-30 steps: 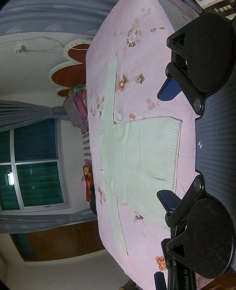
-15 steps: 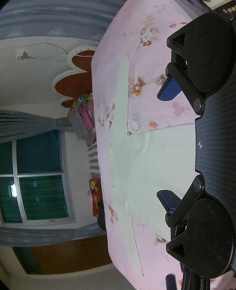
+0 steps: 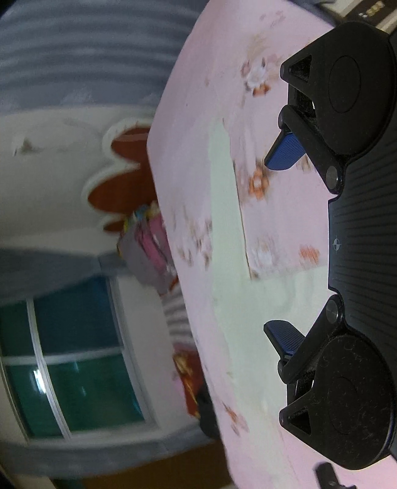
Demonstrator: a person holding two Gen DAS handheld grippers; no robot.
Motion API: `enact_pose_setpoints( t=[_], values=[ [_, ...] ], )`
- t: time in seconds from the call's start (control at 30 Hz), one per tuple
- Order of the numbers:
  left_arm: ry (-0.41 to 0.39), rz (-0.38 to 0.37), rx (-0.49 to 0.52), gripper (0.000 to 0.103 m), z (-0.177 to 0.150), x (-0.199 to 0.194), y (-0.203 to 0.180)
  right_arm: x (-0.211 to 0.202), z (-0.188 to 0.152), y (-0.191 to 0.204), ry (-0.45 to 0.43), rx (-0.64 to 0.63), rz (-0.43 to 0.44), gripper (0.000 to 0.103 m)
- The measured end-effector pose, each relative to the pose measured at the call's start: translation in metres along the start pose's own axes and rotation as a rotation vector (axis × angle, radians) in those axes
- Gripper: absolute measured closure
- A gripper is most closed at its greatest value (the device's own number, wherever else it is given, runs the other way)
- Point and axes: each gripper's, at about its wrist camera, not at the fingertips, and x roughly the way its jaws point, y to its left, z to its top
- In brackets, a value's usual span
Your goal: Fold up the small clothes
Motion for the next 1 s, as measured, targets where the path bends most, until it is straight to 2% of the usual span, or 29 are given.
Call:
enact_pose_setpoints(
  t=[0.1, 0.23, 0.27, 0.3, 0.33, 0.37, 0.5, 0.6, 0.73, 0.9, 1.0],
  values=[
    [0.048, -0.04, -0.058, 0.0, 0.003, 0.027, -0.002, 0.021, 0.01, -0.034, 0.007, 0.069, -0.047, 0.001],
    [0.051, -0.012, -0.006, 0.0, 0.011, 0.055, -0.019, 0.056, 0.023, -0.072, 0.006, 0.11, -0.099, 0.001],
    [0.056, 0.006, -0.001, 0.0, 0.014, 0.063, -0.023, 0.065, 0.026, -0.08, 0.008, 0.118, -0.104, 0.006],
    [0.064, 0.018, -0.004, 0.0, 0.017, 0.07, -0.024, 0.075, 0.028, -0.088, 0.014, 0.127, -0.103, 0.04],
    [0.076, 0.029, -0.014, 0.0, 0.021, 0.079, -0.028, 0.092, 0.032, -0.1, 0.038, 0.147, -0.1, 0.052],
    [0.081, 0.037, -0.027, 0.0, 0.025, 0.088, -0.031, 0.106, 0.035, -0.109, 0.055, 0.168, -0.106, 0.056],
    [0.089, 0.067, -0.064, 0.0, 0.047, 0.121, -0.049, 0.159, 0.053, -0.155, 0.057, 0.222, -0.118, 0.056],
    [0.112, 0.057, -0.084, 0.0, 0.062, 0.145, -0.065, 0.201, 0.067, -0.197, 0.07, 0.281, -0.141, 0.055],
    [0.136, 0.067, -0.087, 0.0, 0.071, 0.169, -0.086, 0.258, 0.072, -0.244, 0.118, 0.362, -0.16, 0.055],
    [0.174, 0.067, -0.079, 0.0, 0.074, 0.19, -0.108, 0.296, 0.061, -0.273, 0.189, 0.442, -0.152, 0.055],
    [0.193, 0.061, -0.088, 0.0, 0.075, 0.195, -0.114, 0.302, 0.057, -0.278, 0.201, 0.479, -0.157, 0.056]
  ],
)
